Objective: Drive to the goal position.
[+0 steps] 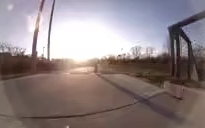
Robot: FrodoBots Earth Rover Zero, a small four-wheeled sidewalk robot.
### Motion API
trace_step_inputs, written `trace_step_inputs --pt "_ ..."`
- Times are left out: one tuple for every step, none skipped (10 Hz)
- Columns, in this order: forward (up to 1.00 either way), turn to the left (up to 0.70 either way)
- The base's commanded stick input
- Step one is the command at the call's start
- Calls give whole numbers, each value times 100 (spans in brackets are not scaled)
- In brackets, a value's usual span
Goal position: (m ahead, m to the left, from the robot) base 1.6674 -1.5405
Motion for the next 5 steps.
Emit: trace_step_inputs --pt "70 -14" --pt "70 -14" --pt "70 -14" --pt "70 -14" --pt "70 -14"
